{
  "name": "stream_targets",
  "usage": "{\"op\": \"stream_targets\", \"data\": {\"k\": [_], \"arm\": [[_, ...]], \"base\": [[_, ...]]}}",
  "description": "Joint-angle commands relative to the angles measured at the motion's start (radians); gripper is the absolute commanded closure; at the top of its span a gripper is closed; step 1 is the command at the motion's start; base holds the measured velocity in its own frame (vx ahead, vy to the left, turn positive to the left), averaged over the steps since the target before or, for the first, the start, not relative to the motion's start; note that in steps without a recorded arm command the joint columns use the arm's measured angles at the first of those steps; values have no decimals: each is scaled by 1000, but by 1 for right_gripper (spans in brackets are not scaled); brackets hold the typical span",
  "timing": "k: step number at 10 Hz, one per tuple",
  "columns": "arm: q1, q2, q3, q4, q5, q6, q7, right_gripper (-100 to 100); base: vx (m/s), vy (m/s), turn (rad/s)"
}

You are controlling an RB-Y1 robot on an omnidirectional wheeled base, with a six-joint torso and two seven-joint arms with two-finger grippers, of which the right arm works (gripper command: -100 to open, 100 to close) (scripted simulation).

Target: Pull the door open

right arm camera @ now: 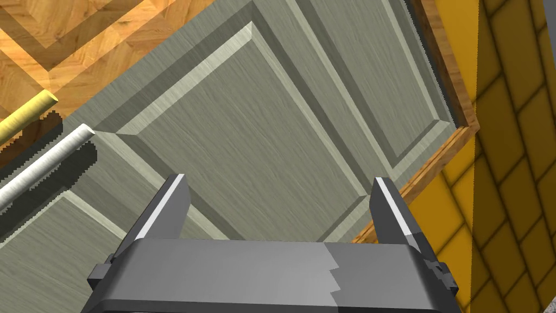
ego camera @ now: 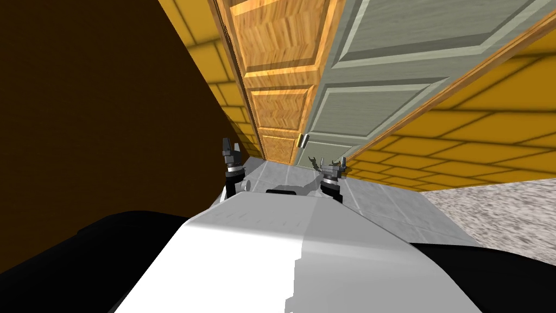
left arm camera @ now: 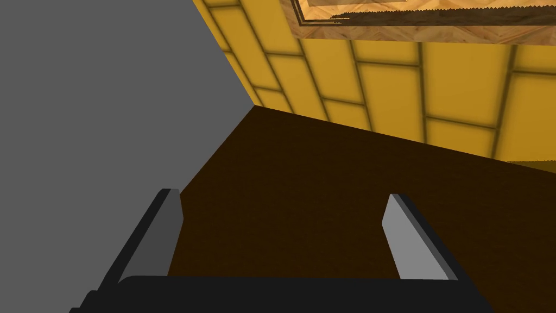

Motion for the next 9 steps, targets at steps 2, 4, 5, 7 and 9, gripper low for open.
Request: {"op": "stream_targets", "data": {"k": [2, 4, 5, 7, 9], "arm": [[2, -12, 11, 57, -23, -23, -68, -100], [3, -21, 19, 99, -41, -37, -118, -100], [3, -26, 22, 120, -51, -44, -143, -100], [4, -35, 30, 162, -69, -58, -193, -100], [4, -40, 34, 183, -78, -65, -219, -100]], "base": [[107, 12, 49], [100, 0, 50], [104, -1, 44], [102, 8, 47], [57, 2, 24]]}}
